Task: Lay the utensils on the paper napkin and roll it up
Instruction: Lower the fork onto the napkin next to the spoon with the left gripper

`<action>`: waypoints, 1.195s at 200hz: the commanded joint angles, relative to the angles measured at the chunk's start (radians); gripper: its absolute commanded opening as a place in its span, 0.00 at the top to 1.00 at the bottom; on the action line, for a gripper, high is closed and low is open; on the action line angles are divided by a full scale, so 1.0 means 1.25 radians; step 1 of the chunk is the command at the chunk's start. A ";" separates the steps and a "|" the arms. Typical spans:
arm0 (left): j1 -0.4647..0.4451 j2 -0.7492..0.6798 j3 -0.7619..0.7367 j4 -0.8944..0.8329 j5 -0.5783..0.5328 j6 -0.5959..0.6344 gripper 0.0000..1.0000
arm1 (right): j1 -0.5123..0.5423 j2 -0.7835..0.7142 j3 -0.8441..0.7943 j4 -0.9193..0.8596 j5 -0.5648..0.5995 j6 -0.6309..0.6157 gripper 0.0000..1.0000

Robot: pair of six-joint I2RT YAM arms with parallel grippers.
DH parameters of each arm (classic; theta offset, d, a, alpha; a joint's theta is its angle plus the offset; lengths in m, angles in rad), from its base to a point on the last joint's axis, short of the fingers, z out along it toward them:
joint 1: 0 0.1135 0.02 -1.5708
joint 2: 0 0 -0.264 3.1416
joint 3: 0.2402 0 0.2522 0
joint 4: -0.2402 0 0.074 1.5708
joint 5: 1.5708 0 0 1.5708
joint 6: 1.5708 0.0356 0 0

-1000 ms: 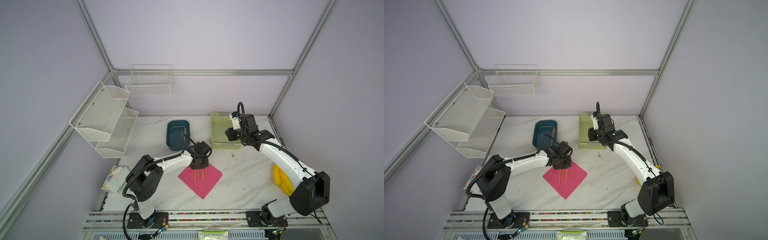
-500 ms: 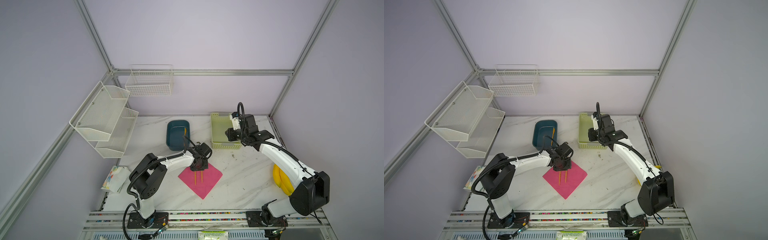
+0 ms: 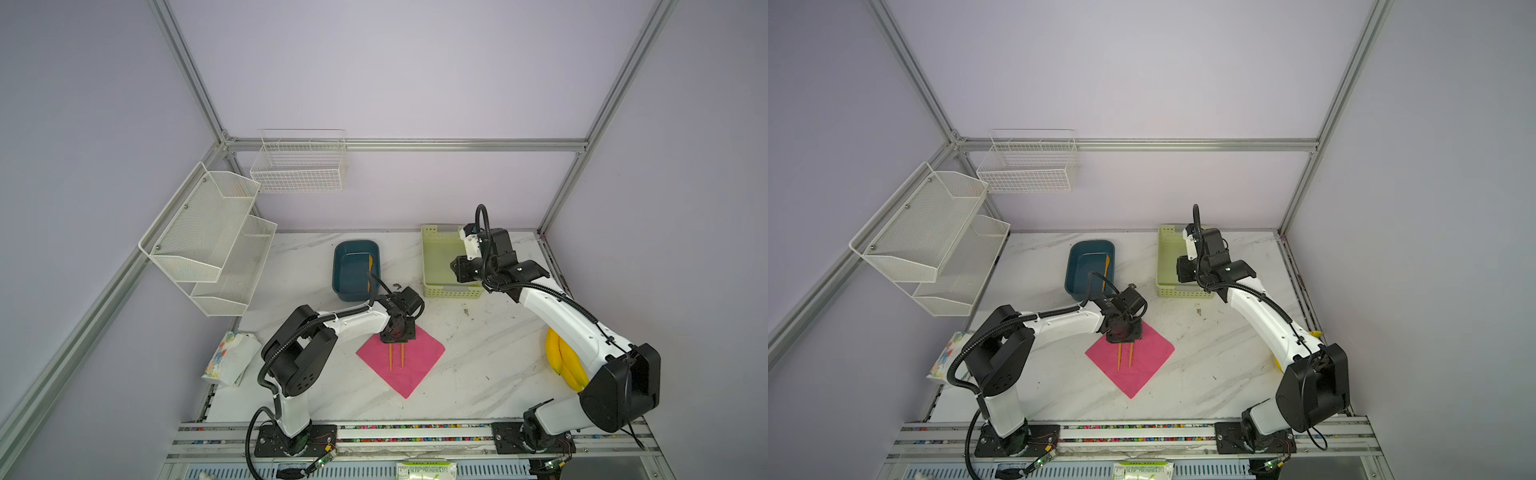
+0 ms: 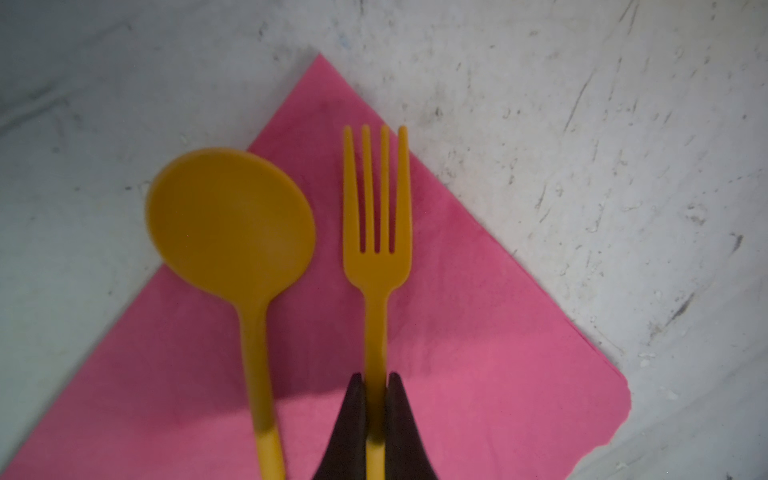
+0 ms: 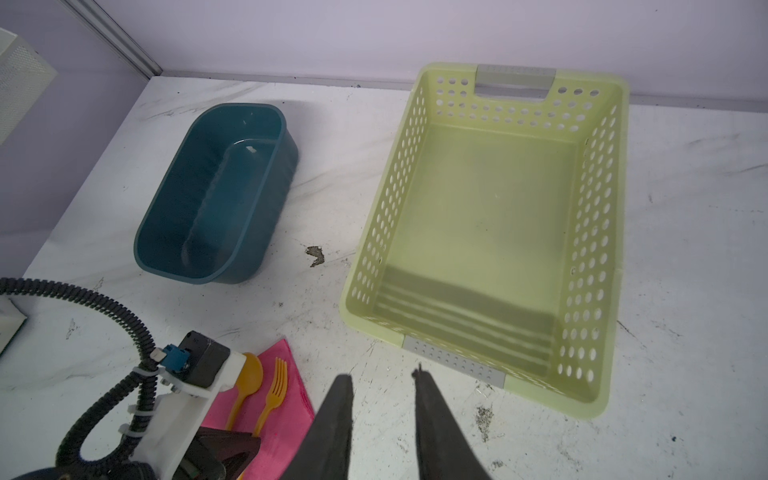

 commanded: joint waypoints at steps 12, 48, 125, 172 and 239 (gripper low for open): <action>0.000 0.011 0.043 -0.011 -0.010 0.012 0.93 | -0.002 -0.025 -0.013 0.006 0.009 -0.008 0.70; -0.001 0.009 0.050 -0.029 -0.027 0.013 0.92 | -0.002 -0.027 -0.013 0.006 0.010 -0.010 0.70; 0.000 -0.009 0.055 -0.049 -0.048 0.012 0.92 | -0.001 -0.026 -0.012 0.005 0.010 -0.010 0.70; -0.002 -0.015 0.057 -0.053 -0.055 0.009 0.92 | -0.002 -0.027 -0.010 0.004 0.010 -0.009 0.70; -0.003 -0.019 0.066 -0.054 -0.044 0.006 0.77 | -0.002 -0.028 -0.011 0.003 0.011 -0.007 0.70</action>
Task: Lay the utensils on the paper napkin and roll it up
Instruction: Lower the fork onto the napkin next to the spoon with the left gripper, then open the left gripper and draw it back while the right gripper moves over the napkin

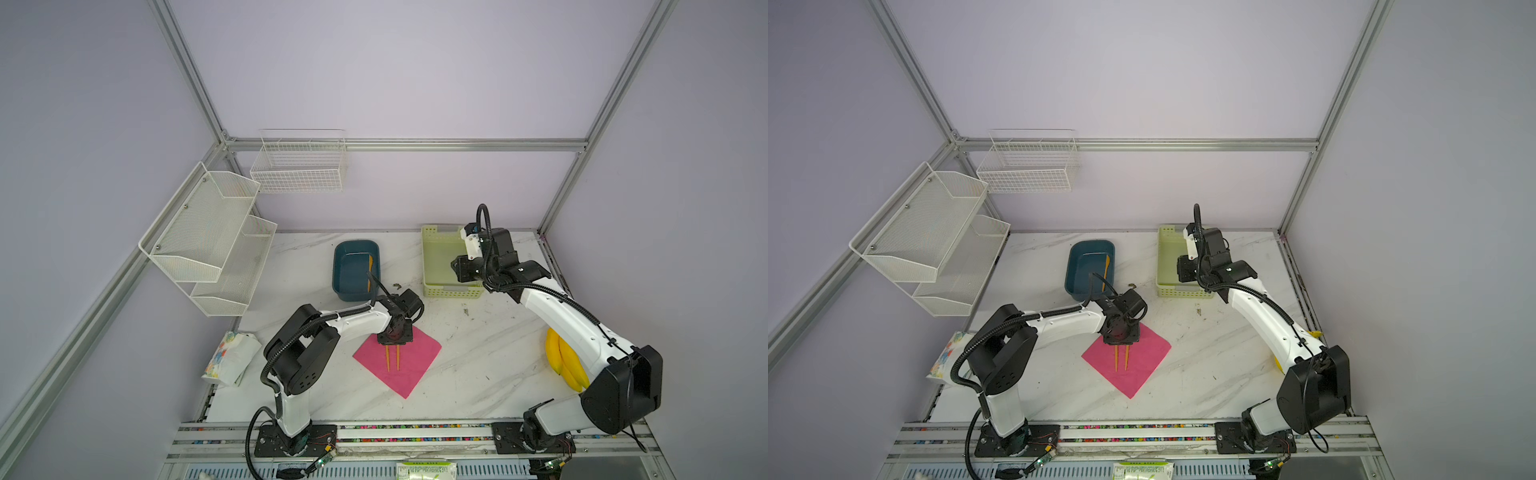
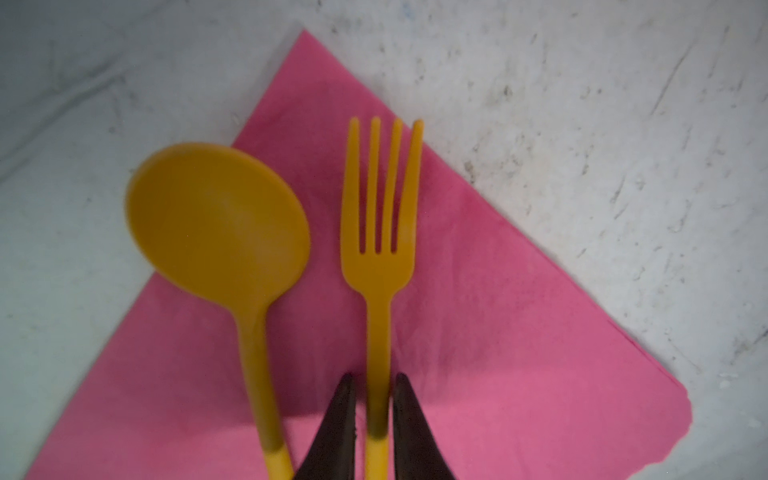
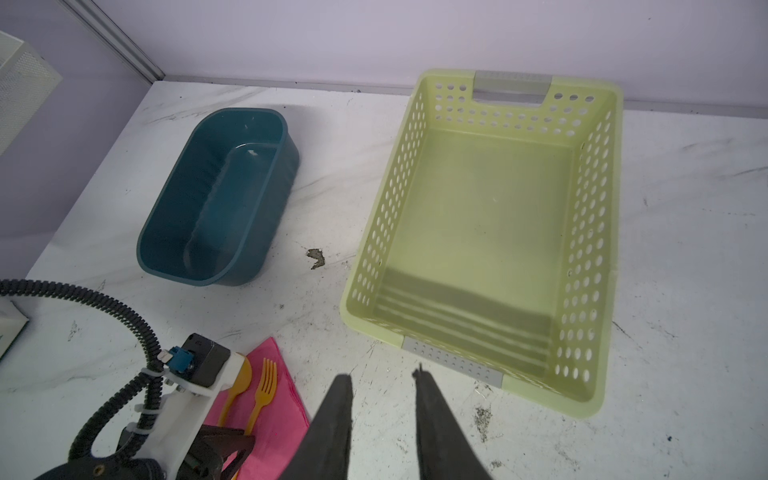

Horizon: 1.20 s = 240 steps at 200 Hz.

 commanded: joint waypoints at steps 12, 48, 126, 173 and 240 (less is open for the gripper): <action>-0.003 -0.035 0.065 -0.013 -0.008 0.004 0.74 | -0.002 -0.022 -0.011 0.002 0.008 -0.007 0.70; -0.003 -0.065 0.082 -0.028 -0.016 0.008 0.72 | -0.001 -0.019 -0.006 0.000 0.002 -0.002 0.70; 0.052 -0.191 0.001 -0.045 -0.034 0.034 0.74 | -0.001 -0.012 -0.022 -0.006 -0.052 0.044 0.71; 0.151 -0.250 -0.127 0.029 0.079 0.090 0.82 | -0.002 0.005 -0.046 -0.015 -0.069 0.080 0.71; 0.211 -0.229 -0.229 0.108 0.203 0.167 0.89 | 0.004 -0.023 -0.164 0.098 -0.160 0.245 0.74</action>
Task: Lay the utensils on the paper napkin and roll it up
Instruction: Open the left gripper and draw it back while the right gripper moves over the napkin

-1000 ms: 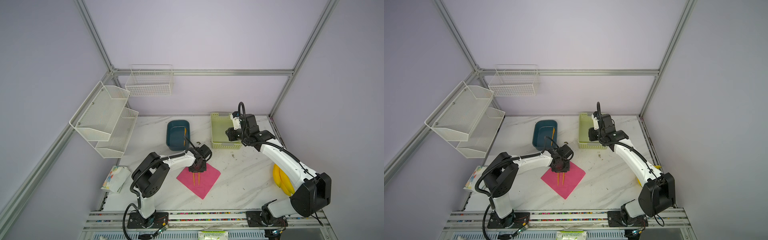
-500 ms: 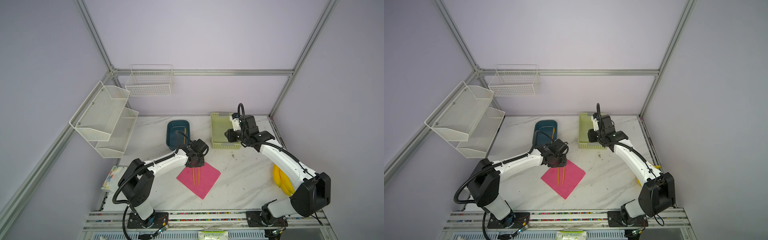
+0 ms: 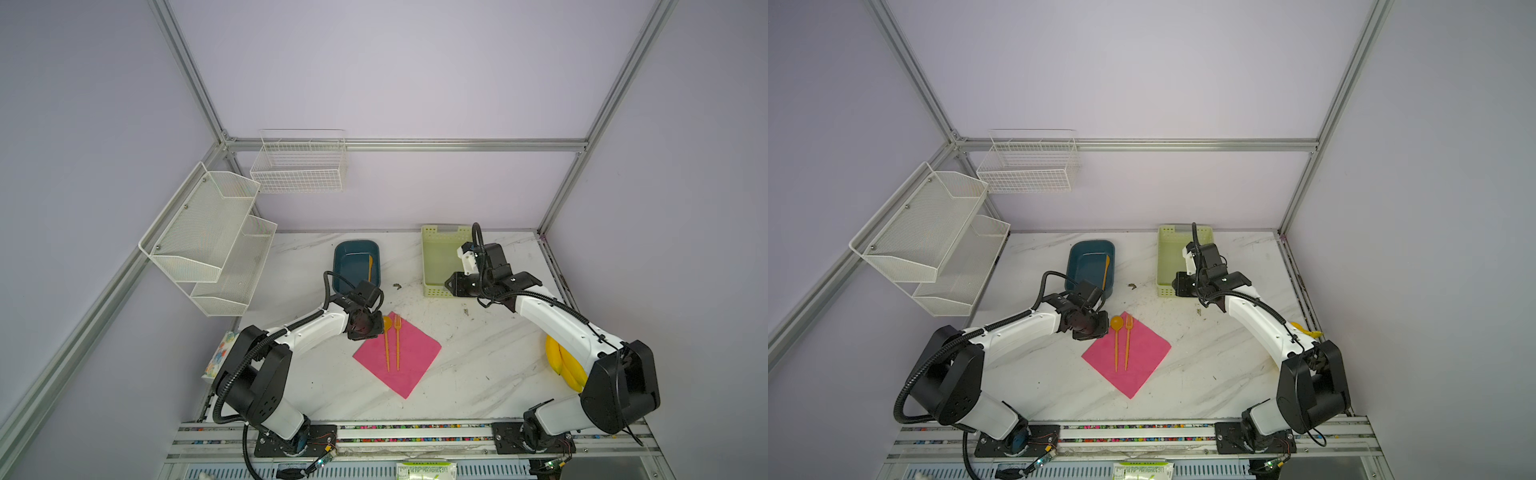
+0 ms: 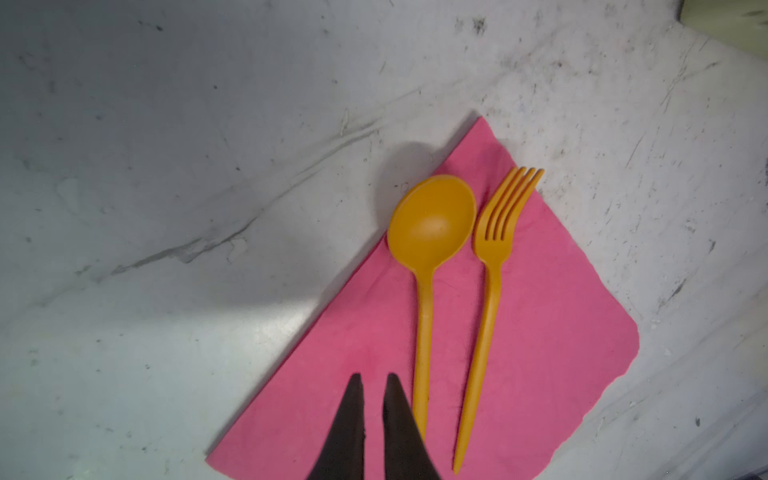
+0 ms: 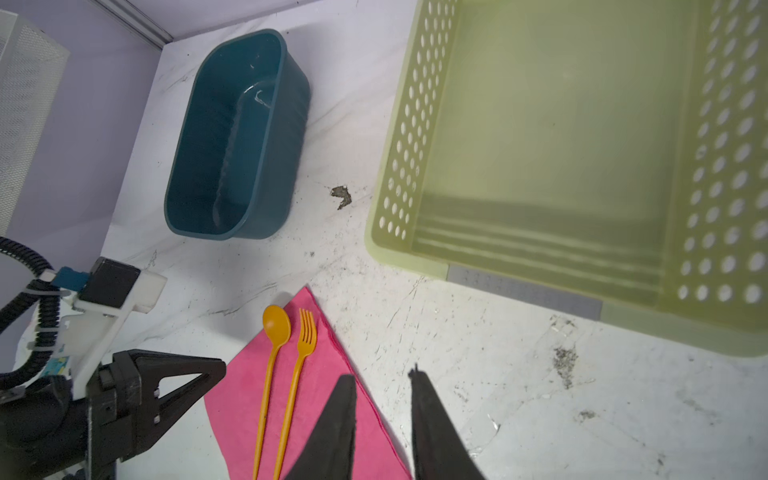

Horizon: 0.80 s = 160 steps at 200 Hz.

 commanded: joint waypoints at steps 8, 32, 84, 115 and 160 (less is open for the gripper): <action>0.018 0.013 -0.045 0.068 0.080 0.051 0.89 | 0.008 -0.030 -0.038 0.067 -0.032 0.099 0.74; 0.024 0.035 -0.058 0.086 0.106 0.069 0.90 | 0.023 -0.033 -0.055 0.073 -0.013 0.154 0.74; 0.032 0.060 -0.095 0.134 0.176 0.088 0.90 | 0.085 -0.003 -0.050 0.046 0.021 0.204 0.75; 0.031 0.060 -0.108 0.144 0.200 0.101 0.90 | 0.113 0.028 -0.029 0.008 0.037 0.226 0.75; 0.050 0.013 -0.089 0.103 0.166 0.124 0.90 | 0.188 0.068 -0.018 0.006 0.067 0.288 0.77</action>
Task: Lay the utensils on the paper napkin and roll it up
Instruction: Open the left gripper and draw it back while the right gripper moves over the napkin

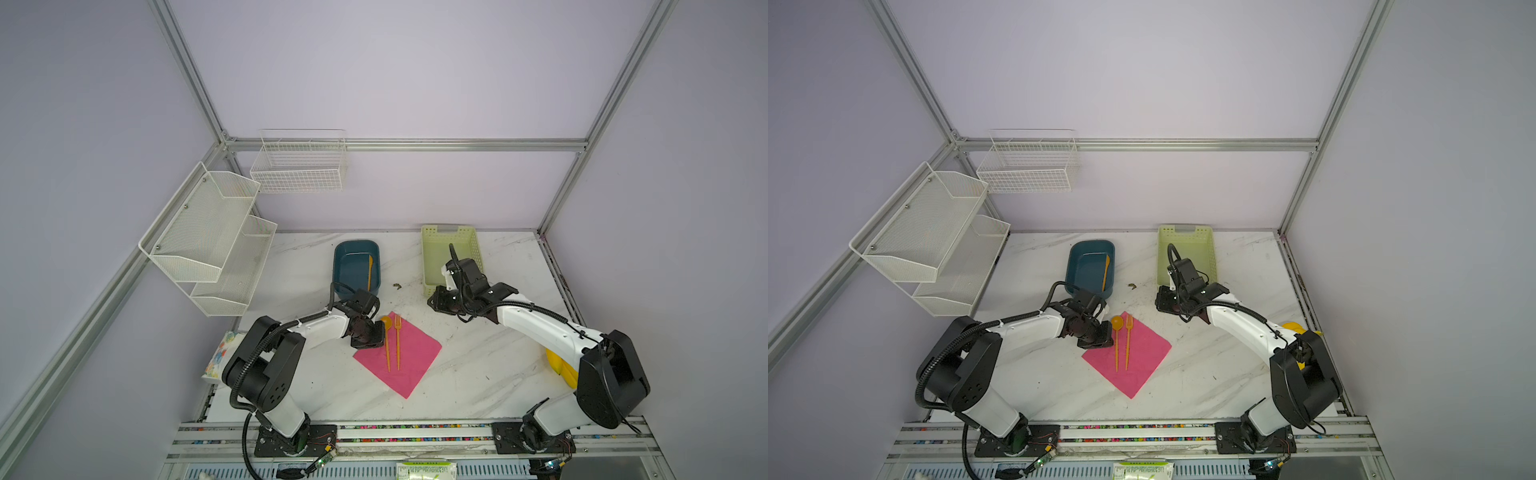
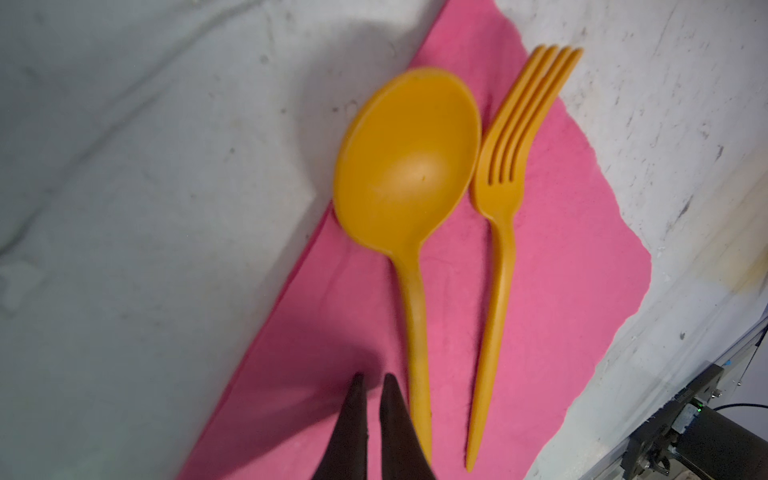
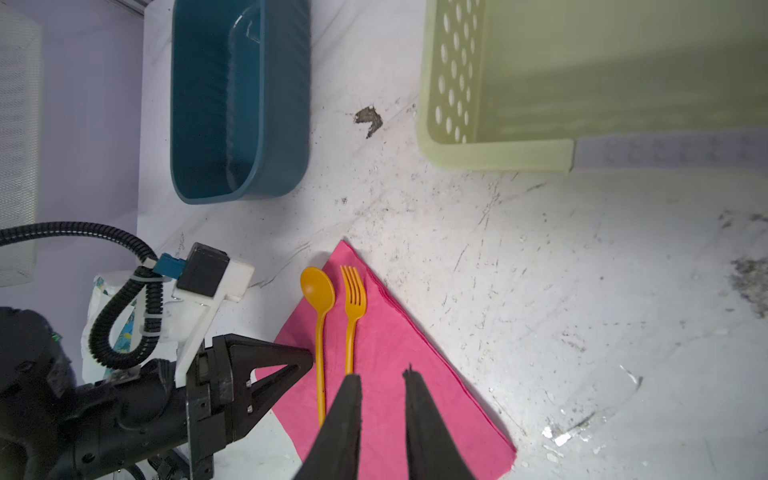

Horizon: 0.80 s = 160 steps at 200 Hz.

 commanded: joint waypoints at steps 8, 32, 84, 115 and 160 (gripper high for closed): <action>0.031 -0.059 -0.003 -0.033 -0.015 0.039 0.89 | 0.057 0.034 0.029 -0.029 0.041 0.065 0.77; 0.069 -0.103 0.024 -0.064 -0.031 0.065 0.88 | 0.099 0.080 0.062 -0.050 0.050 0.071 0.77; 0.153 -0.163 0.113 -0.134 -0.051 0.168 0.84 | 0.187 0.200 0.181 -0.159 0.153 0.100 0.76; 0.205 -0.157 0.166 -0.162 -0.040 0.212 0.82 | 0.219 0.276 0.262 -0.222 0.193 0.115 0.77; 0.248 -0.169 0.172 -0.188 -0.069 0.255 0.79 | 0.252 0.357 0.330 -0.268 0.215 0.137 0.77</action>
